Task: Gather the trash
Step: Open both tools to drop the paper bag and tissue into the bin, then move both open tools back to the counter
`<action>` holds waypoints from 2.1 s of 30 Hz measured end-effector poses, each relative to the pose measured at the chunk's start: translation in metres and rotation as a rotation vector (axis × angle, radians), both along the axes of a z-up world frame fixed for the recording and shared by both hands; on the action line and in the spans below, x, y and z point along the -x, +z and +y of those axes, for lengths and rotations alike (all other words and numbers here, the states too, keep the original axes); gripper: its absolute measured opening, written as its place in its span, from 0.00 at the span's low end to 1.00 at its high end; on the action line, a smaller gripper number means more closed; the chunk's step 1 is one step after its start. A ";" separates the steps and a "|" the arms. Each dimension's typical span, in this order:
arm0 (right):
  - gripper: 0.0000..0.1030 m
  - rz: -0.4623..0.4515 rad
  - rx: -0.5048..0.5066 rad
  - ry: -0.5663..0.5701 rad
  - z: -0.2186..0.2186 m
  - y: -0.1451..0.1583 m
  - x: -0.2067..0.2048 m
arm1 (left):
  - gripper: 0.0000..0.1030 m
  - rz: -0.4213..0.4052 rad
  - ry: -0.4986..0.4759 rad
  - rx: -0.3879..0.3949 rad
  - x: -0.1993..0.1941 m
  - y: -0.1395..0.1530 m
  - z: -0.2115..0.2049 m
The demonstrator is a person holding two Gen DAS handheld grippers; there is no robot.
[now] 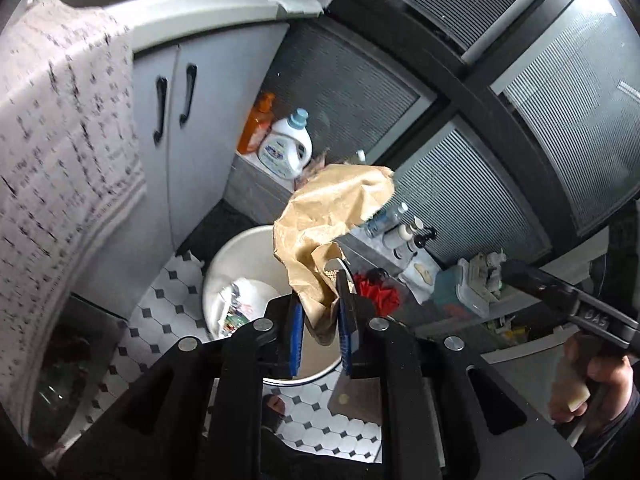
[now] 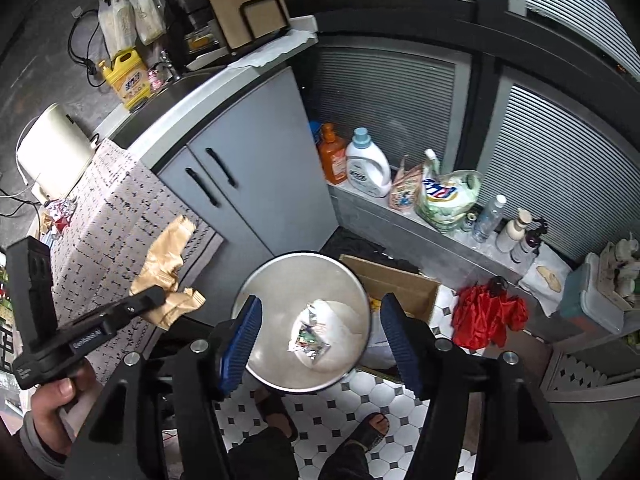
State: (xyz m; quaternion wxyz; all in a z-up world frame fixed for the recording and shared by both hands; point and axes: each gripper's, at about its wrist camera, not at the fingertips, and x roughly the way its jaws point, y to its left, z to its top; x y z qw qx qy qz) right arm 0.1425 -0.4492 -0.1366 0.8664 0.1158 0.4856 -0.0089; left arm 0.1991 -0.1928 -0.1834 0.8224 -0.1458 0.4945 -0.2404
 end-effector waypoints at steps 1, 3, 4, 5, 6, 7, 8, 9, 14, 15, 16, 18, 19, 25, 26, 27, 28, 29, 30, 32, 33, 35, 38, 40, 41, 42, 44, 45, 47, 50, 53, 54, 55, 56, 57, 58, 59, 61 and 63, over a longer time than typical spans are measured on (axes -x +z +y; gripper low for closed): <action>0.60 -0.001 0.006 -0.005 -0.004 0.000 0.002 | 0.19 0.010 -0.004 0.010 0.001 -0.005 -0.003; 0.62 -0.002 0.018 -0.015 -0.011 0.001 0.007 | 0.29 0.023 -0.015 0.019 0.002 -0.012 -0.011; 0.62 -0.003 0.022 -0.020 -0.014 0.001 0.009 | 0.34 0.025 -0.019 0.021 0.002 -0.015 -0.014; 0.62 -0.003 0.027 -0.024 -0.017 0.002 0.011 | 0.37 0.026 -0.021 0.026 0.003 -0.018 -0.016; 0.62 -0.002 0.030 -0.025 -0.020 0.001 0.013 | 0.42 0.028 -0.021 0.031 0.003 -0.019 -0.017; 0.62 -0.002 0.033 -0.026 -0.022 0.001 0.014 | 0.45 0.029 -0.018 0.035 0.004 -0.021 -0.017; 0.62 -0.002 0.035 -0.025 -0.023 0.002 0.016 | 0.47 0.029 -0.013 0.036 0.004 -0.021 -0.018; 0.63 -0.002 0.035 -0.025 -0.024 0.002 0.017 | 0.48 0.026 -0.008 0.036 0.004 -0.020 -0.017; 0.64 -0.004 0.020 -0.022 -0.024 0.000 0.013 | 0.58 0.002 0.029 0.025 0.006 -0.010 -0.008; 0.64 -0.007 0.013 -0.019 -0.023 0.001 0.011 | 0.61 -0.004 0.032 0.018 0.006 -0.007 -0.006; 0.64 -0.011 0.005 -0.014 -0.020 0.002 0.010 | 0.63 -0.010 0.035 0.009 0.006 -0.004 -0.003; 0.66 -0.022 -0.003 0.004 -0.011 0.004 0.005 | 0.66 -0.028 0.047 -0.006 0.007 0.004 0.004; 0.68 -0.027 -0.004 0.012 -0.007 0.006 0.003 | 0.68 -0.036 0.053 -0.011 0.007 0.008 0.008; 0.78 -0.065 -0.016 0.062 0.024 0.019 -0.014 | 0.83 -0.081 0.122 -0.039 0.005 0.032 0.040; 0.85 -0.075 -0.011 0.066 0.030 0.021 -0.017 | 0.86 -0.089 0.139 -0.050 0.005 0.036 0.047; 0.89 -0.091 -0.004 0.069 0.037 0.025 -0.020 | 0.90 -0.096 0.155 -0.058 0.005 0.040 0.053; 0.93 -0.107 -0.001 0.072 0.043 0.028 -0.023 | 0.91 -0.101 0.167 -0.061 0.004 0.043 0.060; 0.93 -0.119 -0.004 0.077 0.049 0.030 -0.026 | 0.92 -0.106 0.183 -0.066 0.003 0.046 0.068; 0.93 -0.123 -0.009 0.084 0.055 0.032 -0.030 | 0.93 -0.110 0.202 -0.073 0.003 0.049 0.076; 0.93 -0.123 -0.020 0.100 0.066 0.034 -0.037 | 0.94 -0.120 0.233 -0.082 0.002 0.055 0.092; 0.93 -0.124 -0.024 0.108 0.073 0.036 -0.042 | 0.94 -0.124 0.246 -0.085 0.001 0.058 0.099; 0.93 -0.129 -0.028 0.124 0.085 0.038 -0.049 | 0.94 -0.133 0.272 -0.093 0.001 0.063 0.115; 0.93 -0.138 -0.032 0.160 0.107 0.042 -0.058 | 0.94 -0.145 0.309 -0.101 0.002 0.069 0.138; 0.93 -0.145 -0.036 0.187 0.121 0.045 -0.065 | 0.94 -0.151 0.339 -0.108 0.004 0.074 0.154; 0.93 -0.148 -0.038 0.202 0.131 0.047 -0.069 | 0.94 -0.154 0.352 -0.112 0.004 0.076 0.162; 0.93 -0.152 -0.040 0.214 0.138 0.049 -0.072 | 0.94 -0.157 0.370 -0.115 0.005 0.078 0.172; 0.93 -0.158 -0.045 0.232 0.153 0.051 -0.076 | 0.94 -0.158 0.395 -0.121 0.007 0.081 0.184; 0.93 -0.162 -0.048 0.245 0.162 0.053 -0.079 | 0.94 -0.159 0.409 -0.124 0.008 0.082 0.193; 0.93 -0.168 -0.049 0.265 0.177 0.055 -0.084 | 0.94 -0.161 0.433 -0.129 0.009 0.084 0.208; 0.93 -0.184 -0.044 0.302 0.201 0.060 -0.091 | 0.94 -0.166 0.475 -0.132 0.012 0.087 0.233; 0.93 -0.197 -0.047 0.332 0.226 0.065 -0.099 | 0.94 -0.173 0.511 -0.141 0.016 0.090 0.256; 0.93 -0.199 -0.049 0.338 0.234 0.066 -0.102 | 0.94 -0.175 0.524 -0.145 0.017 0.091 0.266; 0.93 -0.200 -0.051 0.345 0.241 0.066 -0.104 | 0.94 -0.176 0.535 -0.151 0.017 0.092 0.273; 0.93 -0.201 -0.056 0.352 0.251 0.067 -0.108 | 0.94 -0.178 0.547 -0.159 0.017 0.093 0.283; 0.93 -0.203 -0.060 0.361 0.260 0.068 -0.110 | 0.94 -0.180 0.556 -0.166 0.017 0.094 0.289; 0.93 -0.204 -0.062 0.369 0.267 0.068 -0.113 | 0.94 -0.182 0.566 -0.171 0.017 0.095 0.297; 0.93 -0.204 -0.063 0.382 0.277 0.068 -0.116 | 0.94 -0.184 0.577 -0.175 0.017 0.096 0.305; 0.93 -0.205 -0.066 0.404 0.294 0.068 -0.120 | 0.94 -0.185 0.603 -0.187 0.015 0.096 0.323; 0.93 -0.203 -0.069 0.425 0.310 0.068 -0.125 | 0.94 -0.180 0.629 -0.198 0.012 0.096 0.343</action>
